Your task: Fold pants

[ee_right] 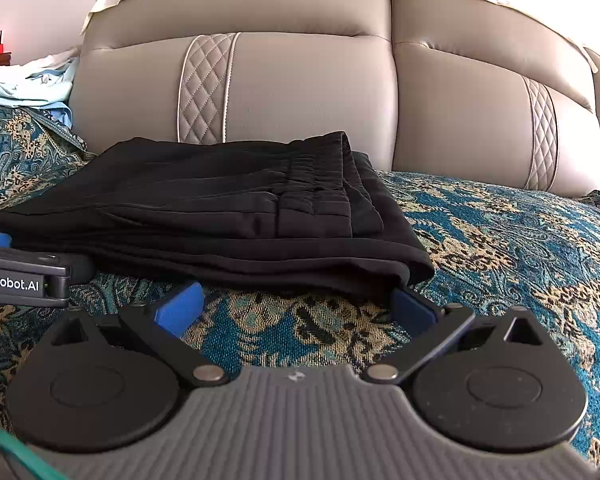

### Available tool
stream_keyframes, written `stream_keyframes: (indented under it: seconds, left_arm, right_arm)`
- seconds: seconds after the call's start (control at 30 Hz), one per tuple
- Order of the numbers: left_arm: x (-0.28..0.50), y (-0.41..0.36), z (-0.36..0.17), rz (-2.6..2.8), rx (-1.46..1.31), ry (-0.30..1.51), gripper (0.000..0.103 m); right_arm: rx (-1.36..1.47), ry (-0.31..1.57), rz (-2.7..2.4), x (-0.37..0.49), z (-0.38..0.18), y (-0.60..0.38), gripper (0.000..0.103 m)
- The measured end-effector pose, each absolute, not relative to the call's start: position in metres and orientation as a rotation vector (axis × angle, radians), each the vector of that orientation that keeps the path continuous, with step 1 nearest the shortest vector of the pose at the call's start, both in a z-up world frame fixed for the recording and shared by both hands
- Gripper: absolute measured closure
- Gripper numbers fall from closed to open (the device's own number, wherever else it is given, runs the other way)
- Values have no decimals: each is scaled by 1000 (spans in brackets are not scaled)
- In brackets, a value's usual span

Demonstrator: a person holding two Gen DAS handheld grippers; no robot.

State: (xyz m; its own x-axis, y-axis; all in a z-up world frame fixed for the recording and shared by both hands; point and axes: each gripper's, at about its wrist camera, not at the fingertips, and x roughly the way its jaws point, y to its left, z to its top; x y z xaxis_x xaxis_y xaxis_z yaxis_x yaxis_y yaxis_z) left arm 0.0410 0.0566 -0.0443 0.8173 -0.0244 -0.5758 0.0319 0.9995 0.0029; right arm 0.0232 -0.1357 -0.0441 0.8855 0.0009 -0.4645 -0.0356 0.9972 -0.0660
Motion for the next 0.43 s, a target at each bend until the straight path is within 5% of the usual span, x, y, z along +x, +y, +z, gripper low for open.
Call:
stream_keyframes:
  seconds: [0.43]
  left_arm:
    - [42, 57, -44, -33, 13, 614, 0]
  right_arm:
    - [-73, 483, 19, 23, -44, -136, 0]
